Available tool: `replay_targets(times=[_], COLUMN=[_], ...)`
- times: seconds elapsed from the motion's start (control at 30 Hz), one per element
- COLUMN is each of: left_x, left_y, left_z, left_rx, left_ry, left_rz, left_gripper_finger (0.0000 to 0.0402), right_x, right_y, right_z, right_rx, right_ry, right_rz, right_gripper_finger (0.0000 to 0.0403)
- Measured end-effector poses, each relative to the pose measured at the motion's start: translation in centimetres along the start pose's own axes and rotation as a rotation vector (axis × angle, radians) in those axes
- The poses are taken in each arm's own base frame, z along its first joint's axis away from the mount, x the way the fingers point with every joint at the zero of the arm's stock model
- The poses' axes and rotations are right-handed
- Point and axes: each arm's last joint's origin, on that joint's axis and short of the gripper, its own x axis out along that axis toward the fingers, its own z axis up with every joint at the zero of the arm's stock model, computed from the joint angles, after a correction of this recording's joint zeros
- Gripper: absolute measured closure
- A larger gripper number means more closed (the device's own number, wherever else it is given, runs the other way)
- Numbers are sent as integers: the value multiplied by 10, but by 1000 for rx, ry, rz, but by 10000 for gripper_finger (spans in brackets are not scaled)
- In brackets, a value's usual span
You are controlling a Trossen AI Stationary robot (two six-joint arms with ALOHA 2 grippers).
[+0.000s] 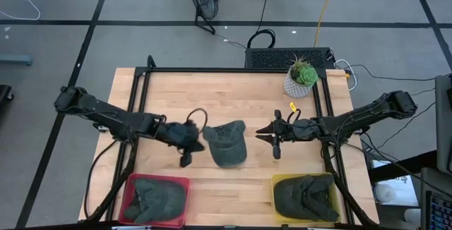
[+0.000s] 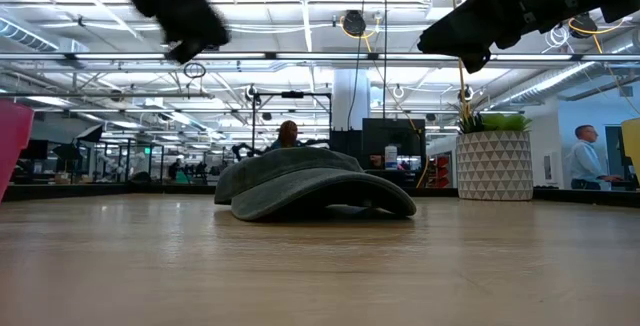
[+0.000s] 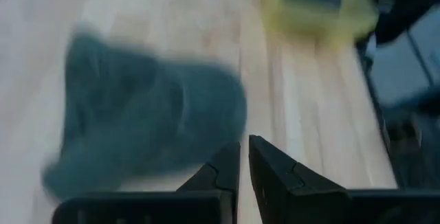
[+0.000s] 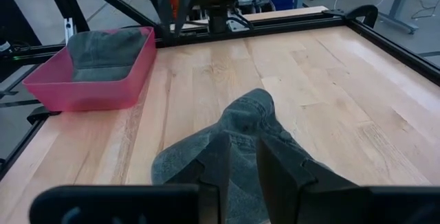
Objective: Pick & Place hat
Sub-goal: Put the grey cap into the pink bin
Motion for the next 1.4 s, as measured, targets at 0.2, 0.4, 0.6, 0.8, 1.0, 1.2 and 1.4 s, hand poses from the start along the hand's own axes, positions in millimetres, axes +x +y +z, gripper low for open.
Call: replay_targets(times=[0.2,0.4,0.6,0.8,1.0,1.2,1.4], left_x=[16,51,84,111,118,128,133], left_y=[4,16,25,44,55,55,57], left_z=[32,44,49,38,34,26,24], left_rx=[53,62,106,67,35,41,42], left_ry=[-50,58,128,218,257,287,288], left_rz=[93,192,160,185,162,147,149], left_gripper_finger=[364,330,248,218,237,265,313], right_x=[0,-1,-11,-22,-23,-23,-23], right_y=[0,2,8,16,18,18,17], right_z=[0,0,6,8,5,3,1], right_rx=[-5,-9,-41,-70,-106,-116,-122], right_ry=[2,3,-30,-46,-19,2,17], right_rz=[0,13,53,97,107,102,99], right_gripper_finger=[344,344,344,344,344,344,344])
